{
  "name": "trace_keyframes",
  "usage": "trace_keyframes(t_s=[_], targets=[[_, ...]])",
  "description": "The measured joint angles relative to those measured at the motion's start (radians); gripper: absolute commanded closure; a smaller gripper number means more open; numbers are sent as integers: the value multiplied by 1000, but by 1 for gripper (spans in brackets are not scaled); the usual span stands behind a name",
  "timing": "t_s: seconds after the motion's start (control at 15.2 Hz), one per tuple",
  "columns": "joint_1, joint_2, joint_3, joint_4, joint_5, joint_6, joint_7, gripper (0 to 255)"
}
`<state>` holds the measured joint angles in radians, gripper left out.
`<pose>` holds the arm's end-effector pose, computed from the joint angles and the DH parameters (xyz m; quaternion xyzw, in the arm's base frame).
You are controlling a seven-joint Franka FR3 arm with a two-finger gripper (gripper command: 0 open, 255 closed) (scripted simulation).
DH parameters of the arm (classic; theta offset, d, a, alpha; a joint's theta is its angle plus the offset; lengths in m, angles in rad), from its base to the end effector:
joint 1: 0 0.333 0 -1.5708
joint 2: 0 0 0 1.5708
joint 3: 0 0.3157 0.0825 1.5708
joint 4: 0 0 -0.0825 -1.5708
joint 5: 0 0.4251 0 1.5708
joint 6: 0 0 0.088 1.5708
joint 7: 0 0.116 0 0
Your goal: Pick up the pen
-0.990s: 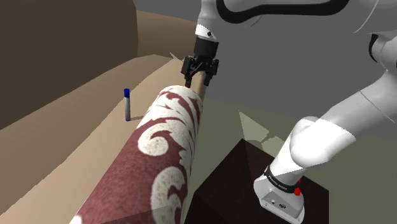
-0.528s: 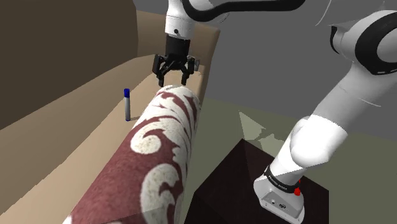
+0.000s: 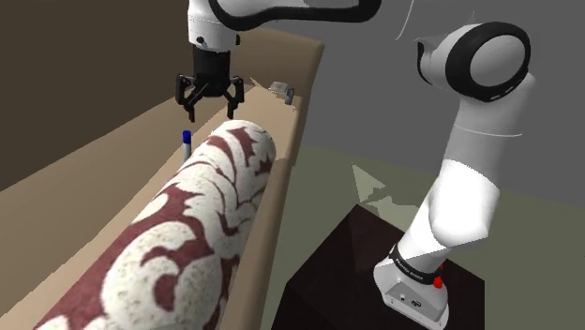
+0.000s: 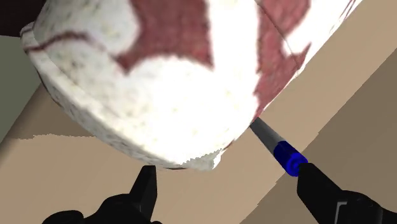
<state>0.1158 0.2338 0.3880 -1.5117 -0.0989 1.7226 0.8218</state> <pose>0.6013 0.2938 0.5205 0.9878 -0.1554 0.0009 0.0056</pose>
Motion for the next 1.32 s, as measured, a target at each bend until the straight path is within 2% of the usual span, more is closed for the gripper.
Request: trace_keyframes(t_s=[0.2,0.33,0.46,0.53,0.59,0.79,0.86,1.06,1.32], targets=[[42,149,15,179,-54,-56,70,0],[54,209,28,245,-104,-77,95,0],[42,226,51,243,-142,-62,108,0],[32,237,64,253,-145,-68,107,0],[6,207,81,193,-145,-26,110,0],[-11,253,116,199,-173,-5,123,0],[-31,246,131,171,-149,3,123,255],[-52,230,148,138,-72,0,118,255],[-55,229,150,133,-59,-2,117,255]])
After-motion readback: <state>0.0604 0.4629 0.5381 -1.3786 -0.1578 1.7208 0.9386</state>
